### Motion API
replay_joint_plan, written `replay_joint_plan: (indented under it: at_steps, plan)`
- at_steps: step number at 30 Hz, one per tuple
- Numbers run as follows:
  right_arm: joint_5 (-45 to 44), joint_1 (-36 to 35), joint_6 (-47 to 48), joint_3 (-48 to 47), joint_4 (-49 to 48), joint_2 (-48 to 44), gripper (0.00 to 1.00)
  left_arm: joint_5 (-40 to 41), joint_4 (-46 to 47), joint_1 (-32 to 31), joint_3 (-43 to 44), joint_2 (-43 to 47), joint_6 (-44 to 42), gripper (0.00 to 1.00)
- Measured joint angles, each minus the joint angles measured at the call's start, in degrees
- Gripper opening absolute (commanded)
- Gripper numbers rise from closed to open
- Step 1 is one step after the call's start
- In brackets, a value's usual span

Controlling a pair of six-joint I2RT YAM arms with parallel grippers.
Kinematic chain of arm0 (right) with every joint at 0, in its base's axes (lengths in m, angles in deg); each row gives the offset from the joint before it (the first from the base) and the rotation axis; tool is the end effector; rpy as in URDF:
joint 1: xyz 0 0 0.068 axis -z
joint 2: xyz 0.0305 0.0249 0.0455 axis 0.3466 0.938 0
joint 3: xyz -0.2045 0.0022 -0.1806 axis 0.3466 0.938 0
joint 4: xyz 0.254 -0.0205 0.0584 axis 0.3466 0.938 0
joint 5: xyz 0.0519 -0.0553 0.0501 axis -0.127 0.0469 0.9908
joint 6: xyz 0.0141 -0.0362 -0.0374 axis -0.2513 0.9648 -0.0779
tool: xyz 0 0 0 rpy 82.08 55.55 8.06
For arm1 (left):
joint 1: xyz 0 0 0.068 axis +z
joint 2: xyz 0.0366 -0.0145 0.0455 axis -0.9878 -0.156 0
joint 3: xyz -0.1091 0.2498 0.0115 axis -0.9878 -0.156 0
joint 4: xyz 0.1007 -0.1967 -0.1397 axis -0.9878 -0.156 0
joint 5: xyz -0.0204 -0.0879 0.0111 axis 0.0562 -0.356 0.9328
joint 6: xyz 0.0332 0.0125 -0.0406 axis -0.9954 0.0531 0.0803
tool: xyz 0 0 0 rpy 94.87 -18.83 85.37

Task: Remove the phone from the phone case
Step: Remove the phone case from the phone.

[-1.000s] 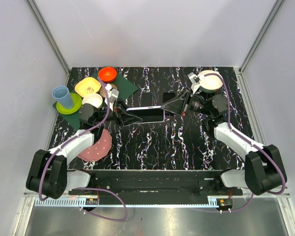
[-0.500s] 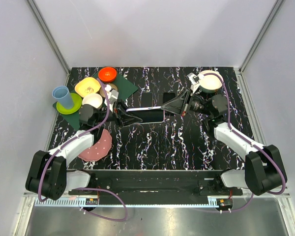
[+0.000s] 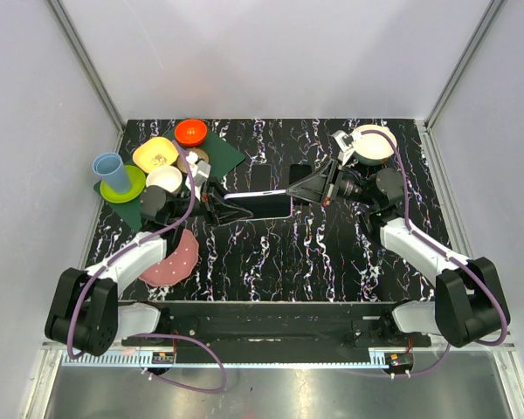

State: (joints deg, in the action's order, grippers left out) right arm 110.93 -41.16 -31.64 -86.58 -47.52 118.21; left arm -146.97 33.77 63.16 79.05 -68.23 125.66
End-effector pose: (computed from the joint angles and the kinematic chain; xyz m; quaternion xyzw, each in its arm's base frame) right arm 0.2486 0.1265 0.3272 -0.2118 0.5857 0.6731 0.3988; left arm 0.2225 -0.1068 0.2993 0.3953 0.5245 -0.5962 0.4617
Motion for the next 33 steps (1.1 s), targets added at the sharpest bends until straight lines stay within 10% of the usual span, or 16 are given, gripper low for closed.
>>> replay_joint_plan:
  at_steps: [33]
  plan:
    - [0.2,0.0,-7.0,-0.1,1.7,1.2,0.0,-0.9,4.7,-0.3,-1.9,0.6,1.6,0.0]
